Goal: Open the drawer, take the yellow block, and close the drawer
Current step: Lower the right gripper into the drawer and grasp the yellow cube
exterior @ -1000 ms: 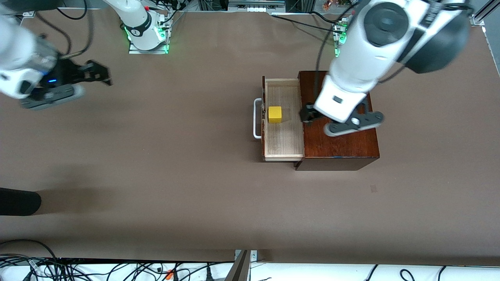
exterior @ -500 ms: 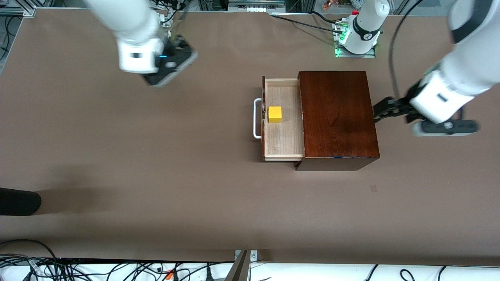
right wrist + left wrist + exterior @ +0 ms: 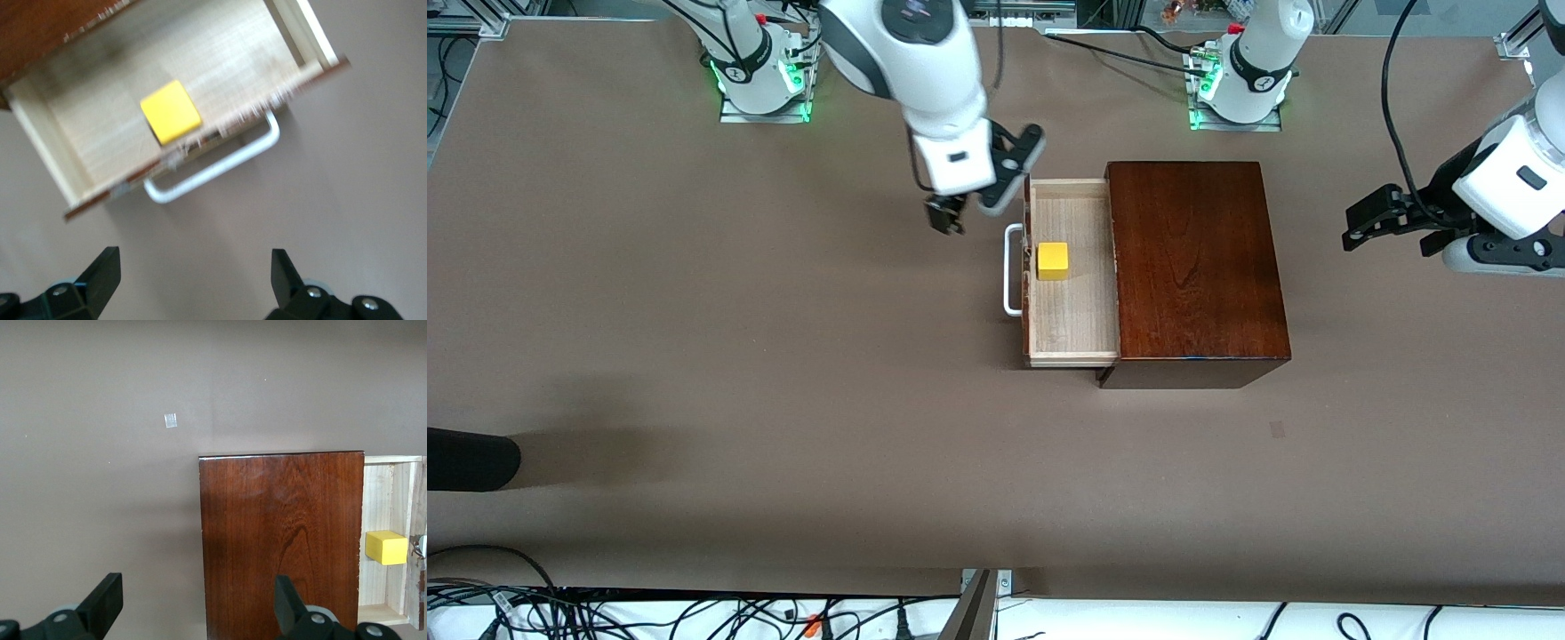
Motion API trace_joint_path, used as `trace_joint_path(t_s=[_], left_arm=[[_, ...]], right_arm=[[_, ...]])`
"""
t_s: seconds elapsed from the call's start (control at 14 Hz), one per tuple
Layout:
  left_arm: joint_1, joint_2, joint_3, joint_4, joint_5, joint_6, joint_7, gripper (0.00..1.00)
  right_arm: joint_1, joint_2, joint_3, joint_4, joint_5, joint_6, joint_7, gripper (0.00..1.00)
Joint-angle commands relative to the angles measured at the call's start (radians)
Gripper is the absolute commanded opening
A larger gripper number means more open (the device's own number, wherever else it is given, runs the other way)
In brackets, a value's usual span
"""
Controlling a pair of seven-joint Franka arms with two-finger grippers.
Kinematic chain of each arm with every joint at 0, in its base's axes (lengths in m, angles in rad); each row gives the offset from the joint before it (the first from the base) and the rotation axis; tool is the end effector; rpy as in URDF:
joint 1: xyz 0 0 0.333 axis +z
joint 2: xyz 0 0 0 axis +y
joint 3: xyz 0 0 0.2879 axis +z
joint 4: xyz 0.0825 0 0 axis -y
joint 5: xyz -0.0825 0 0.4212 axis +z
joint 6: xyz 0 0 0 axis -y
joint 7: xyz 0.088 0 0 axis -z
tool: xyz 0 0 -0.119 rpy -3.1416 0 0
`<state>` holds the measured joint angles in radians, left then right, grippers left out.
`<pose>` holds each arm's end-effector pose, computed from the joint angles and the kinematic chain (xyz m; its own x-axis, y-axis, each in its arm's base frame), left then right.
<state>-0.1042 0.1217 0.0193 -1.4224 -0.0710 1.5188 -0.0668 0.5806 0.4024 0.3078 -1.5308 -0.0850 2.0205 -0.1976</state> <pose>0.6176 -0.0620 0.5816 0.9993 -0.0220 -0.0297 -0.0200 -0.9976 0.0668 0.4698 0.5311 0.3937 0.4609 0.8804 0.1119 0.8867 -0.4620 -0.0173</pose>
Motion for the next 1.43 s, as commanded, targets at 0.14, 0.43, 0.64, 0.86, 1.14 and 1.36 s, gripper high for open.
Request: trace_joint_path(t_s=[0.14,0.43,0.64,0.86,1.14,1.36], left_arm=[[-0.003,-0.034,0.018,-0.036,0.040,-0.002,0.114,1.00],[-0.005,-0.034,0.005,-0.035,0.073,0.000,0.104,1.00],[-0.011,-0.034,0.004,-0.036,0.074,-0.003,0.104,1.00],[-0.009,-0.033,0.004,-0.035,0.074,-0.005,0.104,1.00],[-0.009,-0.031,0.004,-0.030,0.073,-0.005,0.104,1.00],[-0.008,-0.031,0.005,-0.026,0.073,-0.009,0.105,1.00]], right_arm=[[0.111,0.267,-0.012,0.239,-0.185,0.076,-0.057,1.00],[0.169,0.325,-0.013,0.287,-0.262,0.086,-0.071,1.00],[0.179,0.325,-0.013,0.285,-0.288,0.084,-0.092,1.00],[0.174,0.331,-0.016,0.285,-0.292,0.084,-0.163,1.00],[0.166,0.342,-0.018,0.282,-0.291,0.078,-0.194,1.00],[0.166,0.363,-0.018,0.282,-0.289,0.086,-0.210,1.00]])
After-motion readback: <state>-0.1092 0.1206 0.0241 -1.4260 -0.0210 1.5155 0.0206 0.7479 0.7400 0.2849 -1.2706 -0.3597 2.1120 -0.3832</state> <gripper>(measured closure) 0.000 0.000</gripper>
